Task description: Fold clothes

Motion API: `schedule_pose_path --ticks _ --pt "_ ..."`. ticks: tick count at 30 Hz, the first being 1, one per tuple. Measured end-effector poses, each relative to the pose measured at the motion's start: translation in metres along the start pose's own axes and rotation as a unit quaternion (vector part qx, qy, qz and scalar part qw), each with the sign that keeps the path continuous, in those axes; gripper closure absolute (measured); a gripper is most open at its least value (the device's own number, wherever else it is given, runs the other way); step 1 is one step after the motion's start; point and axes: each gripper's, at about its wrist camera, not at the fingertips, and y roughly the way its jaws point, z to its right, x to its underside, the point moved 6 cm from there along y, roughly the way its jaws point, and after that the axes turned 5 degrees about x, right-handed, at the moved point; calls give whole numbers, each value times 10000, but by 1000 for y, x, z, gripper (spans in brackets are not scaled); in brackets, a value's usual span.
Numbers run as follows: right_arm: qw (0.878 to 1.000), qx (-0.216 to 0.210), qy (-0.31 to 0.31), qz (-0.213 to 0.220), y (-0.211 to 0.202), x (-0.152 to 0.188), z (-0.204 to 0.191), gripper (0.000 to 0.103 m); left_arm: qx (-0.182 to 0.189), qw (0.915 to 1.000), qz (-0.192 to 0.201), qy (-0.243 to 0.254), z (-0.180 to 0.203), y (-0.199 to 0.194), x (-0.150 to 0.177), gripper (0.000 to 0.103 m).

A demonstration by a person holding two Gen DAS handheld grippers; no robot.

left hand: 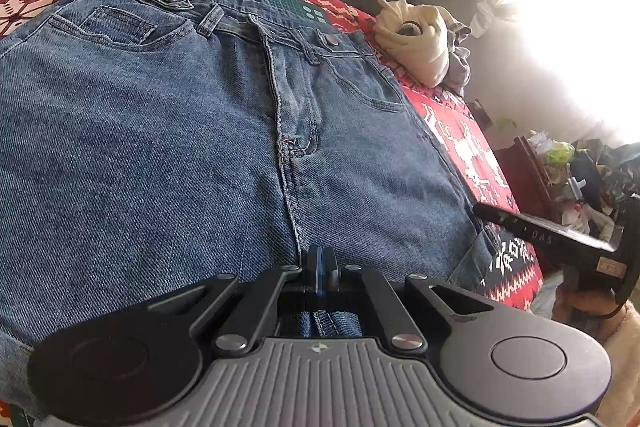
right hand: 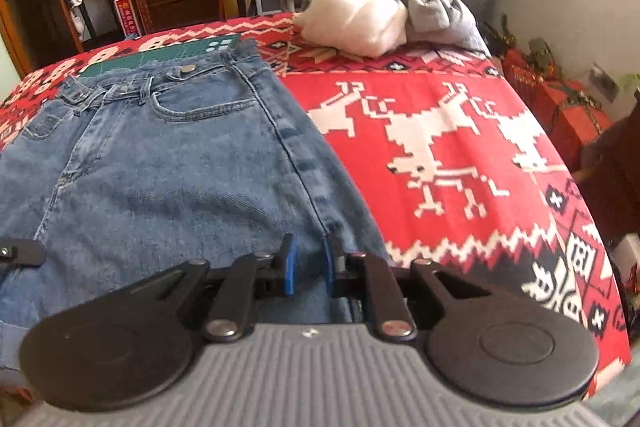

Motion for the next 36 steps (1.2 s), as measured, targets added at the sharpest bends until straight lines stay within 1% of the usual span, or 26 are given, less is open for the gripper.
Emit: schedule_pose_path --ticks 1,2,4,10,13,15,24,30,33,35,36 --pt "9999 24 -38 89 -3 -3 0 89 -4 10000 -3 -2 0 0 0 100" --pt "9997 141 -186 118 -3 -7 -2 89 -9 10000 -13 1 0 0 -1 100" --pt "9985 231 -475 113 3 -16 -7 90 -8 10000 -21 -3 0 0 -1 100" --pt "9972 87 -737 -106 35 -33 -15 91 36 10000 -6 -77 -2 -1 0 100" --pt "9965 -72 -825 -114 37 -31 -11 91 29 10000 -13 -70 -2 -2 1 100" --pt "9963 -183 -813 -231 34 -28 -6 91 21 10000 -24 -60 -1 -2 0 100" --pt "9927 -217 -1101 -453 5 0 8 90 -4 10000 -34 -50 -1 -2 -1 100" --pt "9956 -395 -705 -480 -2 0 19 90 -21 10000 -44 -54 -1 -3 -2 100" --pt "9974 -607 -176 -350 -8 -6 31 90 -29 10000 -49 -34 0 -2 -2 100" --pt "9982 -514 -8 -320 -9 -9 39 91 -28 10000 -51 -41 0 -2 -2 100" --pt "9984 -463 30 -333 -8 -9 43 95 -25 10000 -51 -43 0 -2 -2 100"
